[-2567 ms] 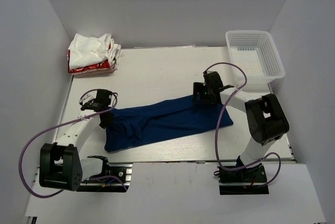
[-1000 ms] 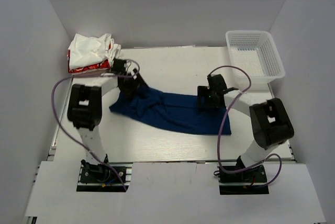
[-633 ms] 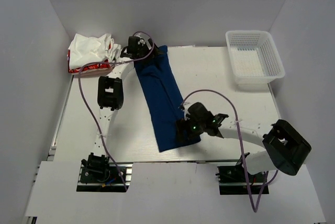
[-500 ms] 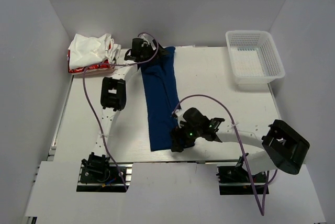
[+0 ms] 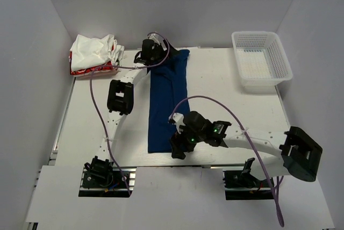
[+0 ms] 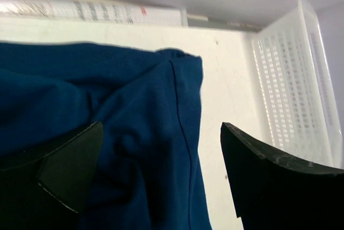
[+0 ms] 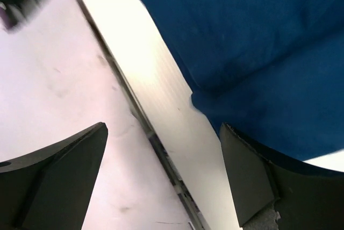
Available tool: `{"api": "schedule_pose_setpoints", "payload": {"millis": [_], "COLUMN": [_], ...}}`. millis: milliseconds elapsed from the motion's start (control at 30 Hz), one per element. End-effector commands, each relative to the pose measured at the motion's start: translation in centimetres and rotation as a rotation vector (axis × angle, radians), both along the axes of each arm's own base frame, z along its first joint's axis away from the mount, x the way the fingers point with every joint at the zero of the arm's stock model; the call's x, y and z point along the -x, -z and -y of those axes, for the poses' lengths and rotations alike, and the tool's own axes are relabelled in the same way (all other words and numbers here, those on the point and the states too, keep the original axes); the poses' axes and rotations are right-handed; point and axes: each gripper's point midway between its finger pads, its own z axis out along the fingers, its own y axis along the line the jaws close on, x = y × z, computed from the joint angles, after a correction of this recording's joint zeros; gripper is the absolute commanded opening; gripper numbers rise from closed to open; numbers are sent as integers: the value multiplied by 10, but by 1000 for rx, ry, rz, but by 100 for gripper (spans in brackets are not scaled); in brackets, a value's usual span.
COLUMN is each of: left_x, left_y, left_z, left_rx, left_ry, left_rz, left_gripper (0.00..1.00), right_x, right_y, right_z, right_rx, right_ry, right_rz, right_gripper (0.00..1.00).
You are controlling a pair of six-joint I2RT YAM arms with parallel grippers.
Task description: Fold and stack the t-shirts
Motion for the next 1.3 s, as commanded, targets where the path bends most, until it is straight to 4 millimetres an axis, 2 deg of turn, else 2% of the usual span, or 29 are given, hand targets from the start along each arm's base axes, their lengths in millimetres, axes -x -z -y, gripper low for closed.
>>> {"api": "schedule_pose_setpoints", "payload": {"millis": [0, 67, 100, 133, 233, 267, 300, 333, 367, 400, 433, 467, 500, 533, 600, 633, 667, 700, 733, 767, 800, 833, 900, 933, 1000, 1067, 1100, 1200, 1267], "left_x": [-11, -2, 5, 19, 43, 60, 68, 80, 91, 116, 133, 158, 181, 222, 269, 309, 333, 358, 388, 419, 428, 447, 476, 484, 503, 509, 518, 521, 529], "left_y": [-166, -209, -225, -264, -280, -292, -292, -261, -250, -252, -243, -184, -167, -139, -115, -67, -80, -70, -40, -31, -40, -27, -16, -24, -14, -2, 14, 29, 37], "left_z": [-34, -40, -42, -47, -55, -60, -65, -71, -77, -89, -88, -95, -94, -99, -95, -102, -103, -99, -107, -115, -116, -121, -130, -131, -129, -130, -132, -127, -124], "left_rx": [-33, -53, -61, -62, -111, -116, -129, -183, -219, -253, -267, -305, -302, -297, -261, -282, -248, -221, -241, -251, -246, -253, -268, -248, -234, -242, -264, -266, -277], "left_ry": [-113, -122, -120, -121, -110, -109, -119, -113, -116, -136, -120, -105, -97, -79, -54, -34, -34, -14, -7, -19, -9, -10, -8, -3, 40, 49, 60, 83, 103], "left_rz": [280, 349, 359, 412, 397, 386, 355, 250, 202, 137, 98, -50, -107, -145, -205, -312, -279, -316, -383, -435, -421, -471, -536, -514, -553, -563, -598, -640, -655], "left_gripper": [100, 100, 100, 100, 100, 100, 100, 100, 100, 100, 100, 100, 100, 100, 100, 100, 100, 100, 100, 100, 100, 100, 100, 100, 100, 100, 95, 83, 79], "right_x": [-14, -21, -32, -33, -45, -43, -44, -45, -41, -40, -39, -30, -25, -20, 0, 6, 9, 11, 14, 16, 18, 17, 15, 13, 9, 4, -1, -14, -16], "right_y": [-38, -45, -50, -51, -73, -62, -62, -69, -54, -53, -47, -31, -26, -21, -5, 2, 7, 9, 11, 14, 15, 17, 20, 22, 25, 28, 30, 37, 40], "right_z": [-12, -10, -7, -5, 7, 13, 17, 22, 34, 40, 45, 55, 57, 58, 61, 65, 67, 67, 68, 67, 67, 67, 66, 66, 65, 64, 65, 69, 69], "right_rx": [-82, -102, -114, -121, -215, -204, -207, -229, -174, -164, -141, -78, -61, -42, 11, 48, 84, 94, 110, 118, 115, 112, 108, 108, 102, 101, 104, 135, 140], "right_ry": [63, 131, 191, 215, 337, 358, 395, 422, 462, 483, 494, 481, 461, 440, 352, 332, 326, 318, 311, 302, 295, 298, 302, 307, 327, 358, 391, 460, 472], "right_rz": [69, 86, 127, 132, 181, 166, 158, 163, 127, 117, 110, 79, 66, 48, -27, -48, -68, -77, -94, -105, -116, -117, -103, -95, -82, -75, -62, -18, -14], "right_gripper": [90, 90, 90, 90, 90, 90, 90, 90, 90, 90, 90, 90, 90, 90, 90, 90, 90, 90, 90, 90, 90, 90, 90, 90, 90, 90, 90, 90, 90]}}
